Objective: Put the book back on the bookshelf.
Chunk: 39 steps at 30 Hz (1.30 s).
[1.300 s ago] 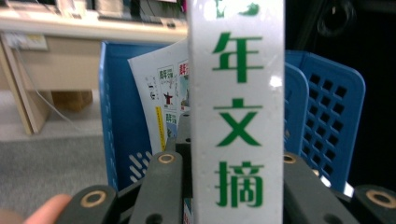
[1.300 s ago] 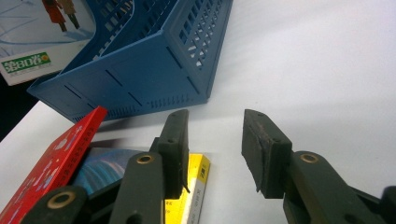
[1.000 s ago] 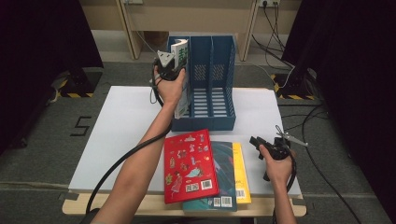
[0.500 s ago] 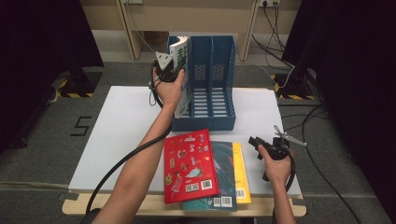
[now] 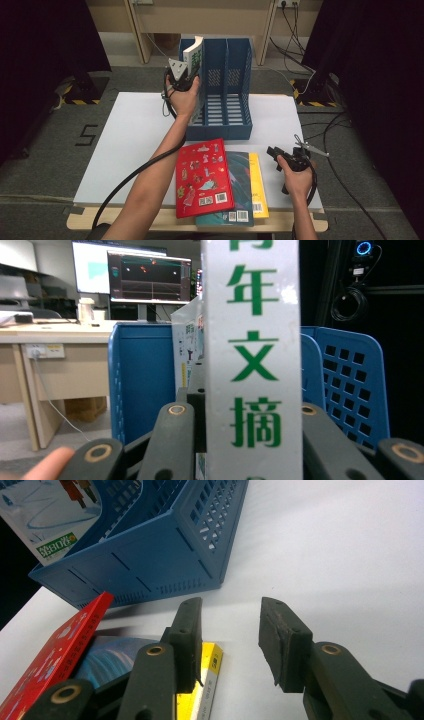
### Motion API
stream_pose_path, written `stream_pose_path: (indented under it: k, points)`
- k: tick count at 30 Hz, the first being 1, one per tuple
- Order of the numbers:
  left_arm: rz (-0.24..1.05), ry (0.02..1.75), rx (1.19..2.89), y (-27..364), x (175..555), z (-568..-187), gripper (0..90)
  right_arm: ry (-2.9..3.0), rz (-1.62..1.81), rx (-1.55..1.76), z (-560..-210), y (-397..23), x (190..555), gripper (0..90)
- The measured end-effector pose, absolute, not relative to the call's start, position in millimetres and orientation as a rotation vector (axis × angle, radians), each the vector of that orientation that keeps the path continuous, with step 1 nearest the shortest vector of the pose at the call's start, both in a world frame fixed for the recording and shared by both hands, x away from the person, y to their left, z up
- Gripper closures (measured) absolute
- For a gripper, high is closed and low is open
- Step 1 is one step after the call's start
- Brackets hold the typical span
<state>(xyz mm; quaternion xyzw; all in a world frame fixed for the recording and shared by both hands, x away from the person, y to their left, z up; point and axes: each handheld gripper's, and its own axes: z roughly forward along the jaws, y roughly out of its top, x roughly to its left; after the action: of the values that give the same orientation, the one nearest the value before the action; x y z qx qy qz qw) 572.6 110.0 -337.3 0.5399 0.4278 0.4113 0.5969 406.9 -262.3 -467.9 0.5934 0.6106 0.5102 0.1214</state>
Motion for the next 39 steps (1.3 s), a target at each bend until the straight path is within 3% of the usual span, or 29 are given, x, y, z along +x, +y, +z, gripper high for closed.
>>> stream_pose_path:
  k: [8,18,29,39]
  points:
    - [0.958,1.023,1.285,112.6,573.4,-362.6,73.1,1.79,1.48,1.722,-469.2,-261.5,407.3,62.1]
    - [0.987,1.054,1.35,116.6,564.1,-358.8,71.7,1.795,1.478,1.721,-469.0,-260.9,407.1,62.1]
    - [0.891,1.111,1.428,125.5,557.8,-338.1,64.1,1.797,1.482,1.729,-468.1,-258.9,406.9,62.0]
    - [0.815,1.109,1.46,130.9,551.4,-340.2,63.1,1.798,1.477,1.736,-469.0,-259.3,407.2,61.8]
